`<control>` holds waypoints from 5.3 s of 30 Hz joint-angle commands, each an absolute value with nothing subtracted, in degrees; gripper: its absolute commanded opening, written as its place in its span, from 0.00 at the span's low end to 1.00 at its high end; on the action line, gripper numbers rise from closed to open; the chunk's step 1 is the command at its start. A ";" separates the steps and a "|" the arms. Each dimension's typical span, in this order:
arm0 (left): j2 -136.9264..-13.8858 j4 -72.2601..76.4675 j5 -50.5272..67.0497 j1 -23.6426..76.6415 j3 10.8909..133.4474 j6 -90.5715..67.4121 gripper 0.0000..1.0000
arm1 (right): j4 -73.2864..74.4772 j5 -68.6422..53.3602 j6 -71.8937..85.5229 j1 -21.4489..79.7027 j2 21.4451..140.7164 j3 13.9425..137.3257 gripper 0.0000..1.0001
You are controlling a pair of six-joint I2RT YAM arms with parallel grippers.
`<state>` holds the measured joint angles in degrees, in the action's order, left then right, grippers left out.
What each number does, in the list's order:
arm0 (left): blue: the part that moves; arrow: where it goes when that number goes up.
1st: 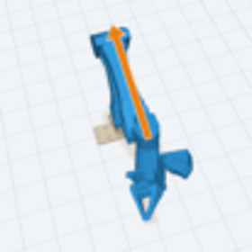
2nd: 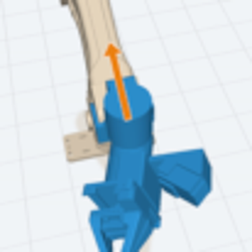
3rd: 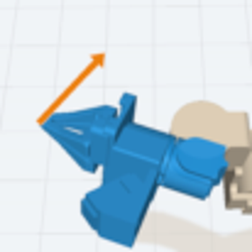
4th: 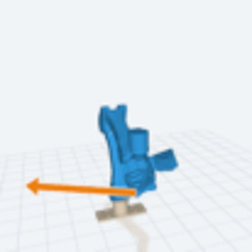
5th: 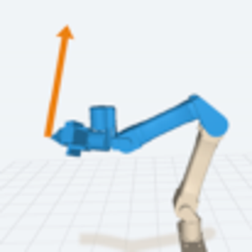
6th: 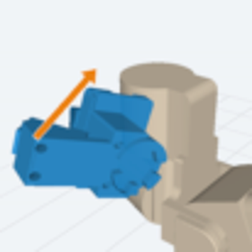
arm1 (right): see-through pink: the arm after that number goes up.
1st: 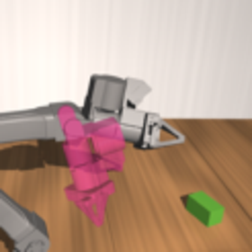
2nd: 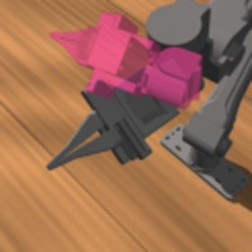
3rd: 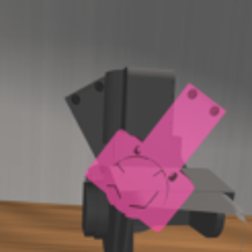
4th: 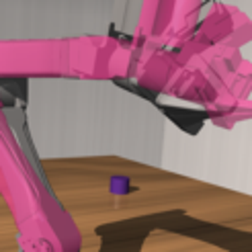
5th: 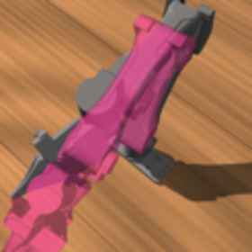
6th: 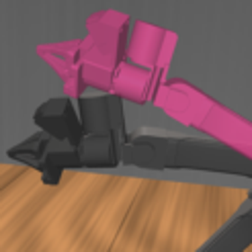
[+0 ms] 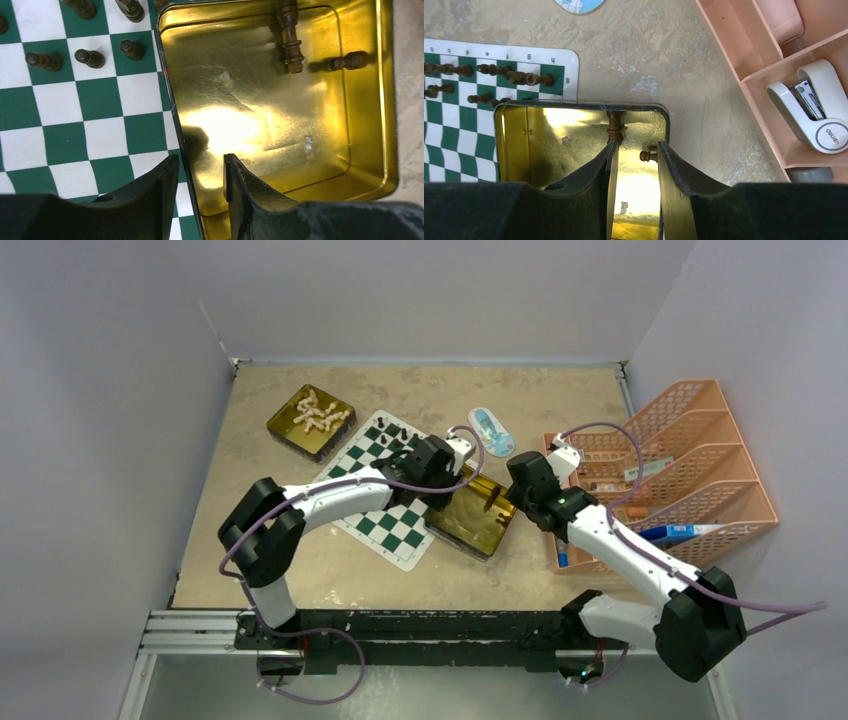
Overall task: Set up the chess pieces on the board
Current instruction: Adjust the storage box at the center of the board, then pick up the chess piece from the storage box.
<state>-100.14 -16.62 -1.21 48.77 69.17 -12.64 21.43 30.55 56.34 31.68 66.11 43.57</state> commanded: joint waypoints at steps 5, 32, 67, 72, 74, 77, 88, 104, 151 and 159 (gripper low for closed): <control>-102.12 -15.82 -9.68 50.80 72.06 -10.55 0.31 | 21.73 33.10 55.08 31.38 62.86 44.39 0.37; -96.44 -14.60 -4.99 53.08 71.47 -21.96 0.00 | 28.43 43.94 52.85 31.29 60.72 54.15 0.38; -96.66 -10.64 4.67 49.21 69.47 -30.91 0.37 | 18.91 27.18 45.71 31.20 60.64 48.25 0.39; -90.39 -11.16 13.85 40.10 67.51 -31.41 0.41 | 17.70 22.15 45.10 31.20 60.24 47.06 0.38; -88.74 -10.72 16.33 36.64 65.71 -31.57 0.43 | 17.22 19.56 45.24 31.20 60.97 46.52 0.38; -87.20 -11.28 18.17 33.01 63.32 -31.90 0.43 | 17.06 15.33 45.22 31.20 63.52 45.86 0.37; -76.50 -12.04 25.34 29.38 55.27 -38.48 0.62 | 16.88 13.94 46.49 31.20 73.36 47.14 0.36; -59.32 -22.59 17.17 28.74 53.14 -20.45 0.63 | 26.96 21.31 57.71 31.24 79.17 48.42 0.38; -49.62 6.28 50.60 28.83 40.30 6.45 0.51 | 23.89 14.16 44.39 31.29 63.80 47.97 0.14; -56.36 7.27 53.78 28.83 42.97 10.74 0.49 | 21.04 9.77 42.59 31.20 60.95 43.93 0.12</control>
<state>-54.13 4.34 48.27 28.95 40.84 4.97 23.53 13.91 46.30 31.42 60.71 45.19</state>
